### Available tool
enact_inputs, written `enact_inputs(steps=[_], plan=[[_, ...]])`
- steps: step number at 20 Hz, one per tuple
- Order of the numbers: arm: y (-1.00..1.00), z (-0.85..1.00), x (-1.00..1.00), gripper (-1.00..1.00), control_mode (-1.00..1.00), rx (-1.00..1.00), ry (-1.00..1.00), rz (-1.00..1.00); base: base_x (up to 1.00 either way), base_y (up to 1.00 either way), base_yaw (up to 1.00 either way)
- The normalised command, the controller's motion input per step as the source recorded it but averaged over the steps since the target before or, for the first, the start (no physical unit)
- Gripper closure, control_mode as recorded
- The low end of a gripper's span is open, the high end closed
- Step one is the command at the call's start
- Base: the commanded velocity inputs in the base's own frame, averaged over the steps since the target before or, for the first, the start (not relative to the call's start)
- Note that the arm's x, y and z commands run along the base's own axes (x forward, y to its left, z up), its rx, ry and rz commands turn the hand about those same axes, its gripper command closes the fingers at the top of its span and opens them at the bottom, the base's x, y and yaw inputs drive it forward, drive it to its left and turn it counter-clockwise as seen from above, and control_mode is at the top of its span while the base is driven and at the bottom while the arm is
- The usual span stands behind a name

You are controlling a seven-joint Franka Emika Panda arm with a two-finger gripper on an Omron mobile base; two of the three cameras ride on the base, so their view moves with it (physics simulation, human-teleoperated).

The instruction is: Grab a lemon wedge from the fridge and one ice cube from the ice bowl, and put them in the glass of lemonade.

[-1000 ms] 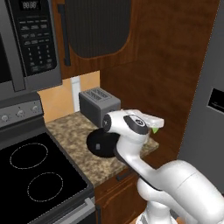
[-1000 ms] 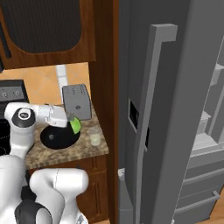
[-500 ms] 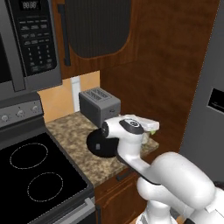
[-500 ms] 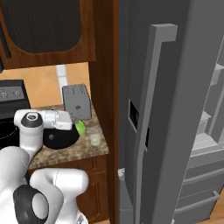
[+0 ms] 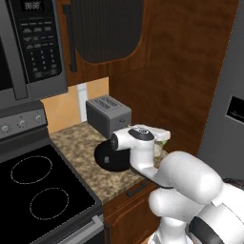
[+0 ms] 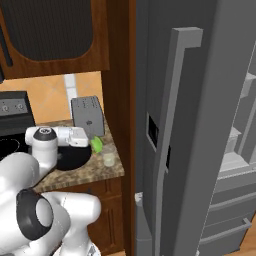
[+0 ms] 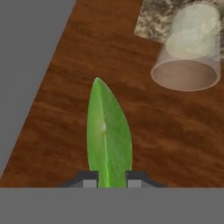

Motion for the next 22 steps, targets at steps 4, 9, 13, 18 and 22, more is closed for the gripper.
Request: enact_inputs(steps=[4, 9, 13, 18, 22], plan=[[0.0, -0.31, 0.34, 1.0, -1.0, -0.02, 0.0, 0.0, 0.0, 0.0, 0.0], [0.0, -0.3, 0.22, 1.0, -1.0, -0.01, -0.02, 0.0, 0.0, 0.0, 0.0], [0.0, -0.08, 0.32, 1.0, -1.0, 0.0, -0.01, -0.01, 0.0, 0.0, 0.0], [0.0, -0.04, 0.36, 1.0, -1.0, 0.0, 0.0, -0.01, 0.0, 0.0, 0.0], [0.0, -0.26, 0.3, 1.0, -1.0, 0.0, -0.04, -0.02, 0.0, 0.0, 0.0]])
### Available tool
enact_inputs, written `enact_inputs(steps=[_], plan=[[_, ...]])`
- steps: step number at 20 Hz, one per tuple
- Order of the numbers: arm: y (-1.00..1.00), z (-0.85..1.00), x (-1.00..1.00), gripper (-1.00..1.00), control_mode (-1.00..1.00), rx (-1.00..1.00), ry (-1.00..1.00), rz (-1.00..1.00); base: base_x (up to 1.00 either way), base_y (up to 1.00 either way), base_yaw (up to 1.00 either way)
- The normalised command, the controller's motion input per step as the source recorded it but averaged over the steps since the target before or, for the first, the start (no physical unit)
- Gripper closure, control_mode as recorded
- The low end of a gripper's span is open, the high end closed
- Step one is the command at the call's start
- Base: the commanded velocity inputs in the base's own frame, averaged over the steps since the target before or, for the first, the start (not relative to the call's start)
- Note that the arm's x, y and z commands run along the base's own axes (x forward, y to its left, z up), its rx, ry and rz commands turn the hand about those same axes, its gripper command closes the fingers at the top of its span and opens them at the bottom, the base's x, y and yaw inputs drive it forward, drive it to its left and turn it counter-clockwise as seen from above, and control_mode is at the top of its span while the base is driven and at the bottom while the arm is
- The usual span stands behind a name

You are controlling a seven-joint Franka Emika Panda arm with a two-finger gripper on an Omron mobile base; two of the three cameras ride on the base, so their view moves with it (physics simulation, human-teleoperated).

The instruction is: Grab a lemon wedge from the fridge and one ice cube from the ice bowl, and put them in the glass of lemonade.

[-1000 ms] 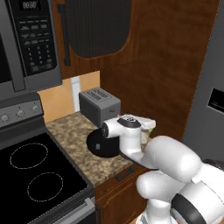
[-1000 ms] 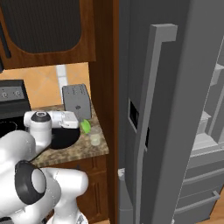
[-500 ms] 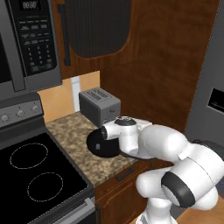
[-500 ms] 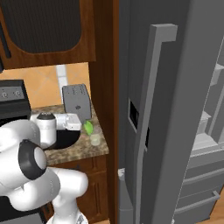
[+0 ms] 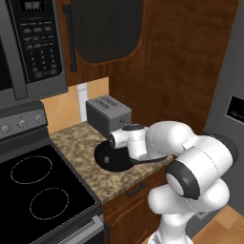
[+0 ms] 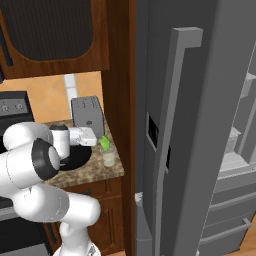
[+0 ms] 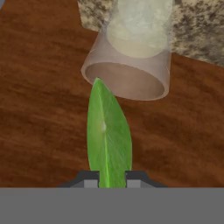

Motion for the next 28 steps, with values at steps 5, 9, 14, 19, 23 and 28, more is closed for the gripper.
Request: enact_inputs(steps=[5, 9, 14, 19, 23, 28], plan=[[0.0, -0.29, 0.2, 1.0, -1.0, 0.0, -0.08, -0.01, 0.0, 0.0, 0.0], [0.0, -0.17, 0.21, 1.0, -1.0, 0.0, -0.07, -0.01, 0.0, 0.0, 0.0], [0.0, -0.19, 0.11, 1.0, -1.0, 0.0, -0.01, -0.02, 0.0, 0.0, 0.0], [0.0, -0.12, 0.05, 1.0, -1.0, 0.0, 0.0, -0.02, 0.0, 0.0, 0.0], [0.0, 0.0, 0.0, 1.0, -1.0, 0.0, -0.04, 0.0, 0.0, 0.0, 0.0], [0.0, 0.11, -0.06, -1.0, -1.0, 0.0, -0.05, 0.0, 0.0, 0.0, 0.0]])
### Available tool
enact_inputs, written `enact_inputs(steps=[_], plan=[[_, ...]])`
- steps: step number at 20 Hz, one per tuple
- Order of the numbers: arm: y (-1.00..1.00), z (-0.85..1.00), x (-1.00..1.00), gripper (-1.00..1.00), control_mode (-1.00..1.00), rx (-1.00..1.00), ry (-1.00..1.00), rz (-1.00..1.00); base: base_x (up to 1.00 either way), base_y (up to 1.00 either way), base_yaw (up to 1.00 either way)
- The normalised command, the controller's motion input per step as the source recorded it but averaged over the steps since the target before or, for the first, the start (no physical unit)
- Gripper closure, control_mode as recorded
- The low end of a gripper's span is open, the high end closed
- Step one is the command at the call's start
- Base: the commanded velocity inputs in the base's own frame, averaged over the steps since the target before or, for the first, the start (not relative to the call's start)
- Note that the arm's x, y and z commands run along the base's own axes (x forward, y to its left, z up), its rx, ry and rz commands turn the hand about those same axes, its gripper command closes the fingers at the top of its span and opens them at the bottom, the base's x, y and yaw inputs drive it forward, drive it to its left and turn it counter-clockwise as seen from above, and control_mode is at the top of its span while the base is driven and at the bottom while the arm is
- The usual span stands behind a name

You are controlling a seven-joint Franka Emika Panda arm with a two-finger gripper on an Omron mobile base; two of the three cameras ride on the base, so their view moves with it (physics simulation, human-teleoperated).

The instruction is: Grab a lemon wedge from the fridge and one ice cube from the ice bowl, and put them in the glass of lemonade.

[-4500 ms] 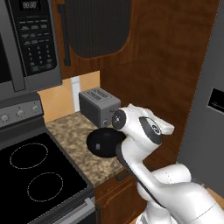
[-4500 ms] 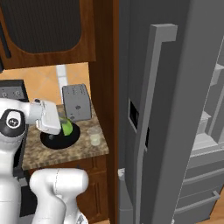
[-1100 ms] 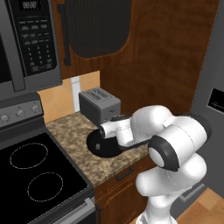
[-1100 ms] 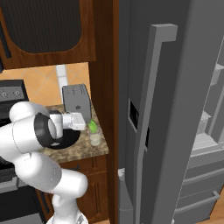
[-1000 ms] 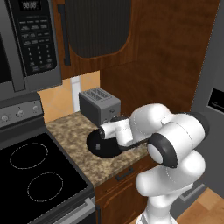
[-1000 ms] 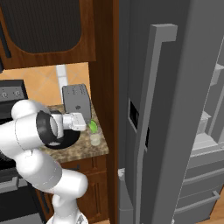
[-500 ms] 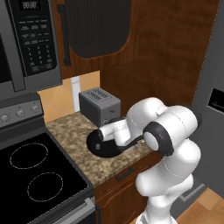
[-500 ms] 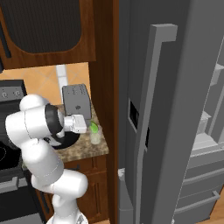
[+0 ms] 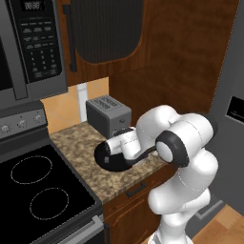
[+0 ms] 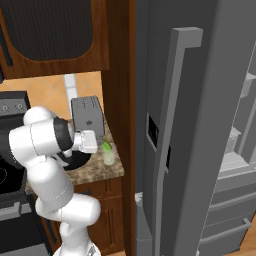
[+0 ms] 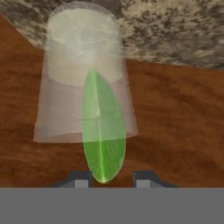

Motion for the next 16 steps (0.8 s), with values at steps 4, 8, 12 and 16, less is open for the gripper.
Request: enact_inputs(steps=[4, 8, 12, 16], plan=[[0.0, 0.39, -0.05, -1.0, -1.0, 0.0, -0.06, -0.01, 0.0, 0.0, 0.0], [0.0, 0.48, -0.35, -1.0, -1.0, 0.0, -0.08, 0.0, 0.0, 0.0, 0.0], [0.0, 0.76, -0.57, -1.0, -1.0, 0.19, -0.17, 0.0, 0.0, 0.0, 0.0], [0.14, 0.66, -0.98, -1.0, -1.0, 0.02, -0.33, 0.0, 0.0, 0.0, 0.0]])
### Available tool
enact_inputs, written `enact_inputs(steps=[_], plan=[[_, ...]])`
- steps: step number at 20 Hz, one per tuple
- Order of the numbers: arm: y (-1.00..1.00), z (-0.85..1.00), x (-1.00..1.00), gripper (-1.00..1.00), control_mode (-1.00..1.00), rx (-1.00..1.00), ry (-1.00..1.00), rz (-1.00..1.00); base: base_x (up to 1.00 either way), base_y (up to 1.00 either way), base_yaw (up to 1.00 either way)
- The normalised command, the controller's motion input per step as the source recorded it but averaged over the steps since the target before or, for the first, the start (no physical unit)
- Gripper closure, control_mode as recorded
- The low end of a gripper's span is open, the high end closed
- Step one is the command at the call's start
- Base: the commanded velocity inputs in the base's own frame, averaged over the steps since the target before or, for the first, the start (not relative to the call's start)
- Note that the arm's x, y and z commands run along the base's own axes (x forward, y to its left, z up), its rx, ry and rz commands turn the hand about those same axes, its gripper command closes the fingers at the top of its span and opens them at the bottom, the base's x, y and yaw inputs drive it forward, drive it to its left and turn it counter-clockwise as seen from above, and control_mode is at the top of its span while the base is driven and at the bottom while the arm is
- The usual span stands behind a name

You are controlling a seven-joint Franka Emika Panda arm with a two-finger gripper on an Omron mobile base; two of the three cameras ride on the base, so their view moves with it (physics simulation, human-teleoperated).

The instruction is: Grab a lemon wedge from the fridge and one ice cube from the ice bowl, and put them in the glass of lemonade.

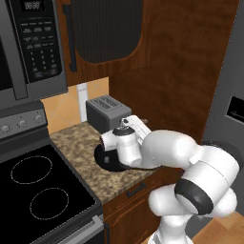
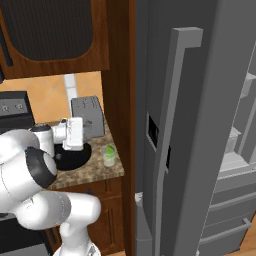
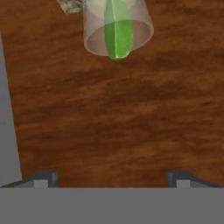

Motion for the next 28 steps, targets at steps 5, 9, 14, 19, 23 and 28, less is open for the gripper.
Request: enact_inputs(steps=[5, 9, 14, 19, 23, 28], plan=[[0.29, 0.91, -1.0, -1.0, -1.0, 0.02, -0.27, 0.0, 0.0, 0.0, 0.0], [0.58, 0.91, -1.0, -1.0, -1.0, 0.1, -0.15, 0.0, 0.0, 0.0, 0.0], [0.71, 0.72, -1.0, -1.0, -1.0, 0.11, -0.02, -0.01, 0.0, 0.0, 0.0], [0.78, 0.33, -1.0, -1.0, -1.0, 0.08, 0.04, -0.01, 0.0, 0.0, 0.0], [0.81, 0.14, -1.0, -1.0, -1.0, 0.07, 0.05, -0.01, 0.0, 0.0, 0.0], [0.86, 0.15, -1.0, -1.0, -1.0, 0.04, 0.08, 0.0, 0.0, 0.0, 0.0]])
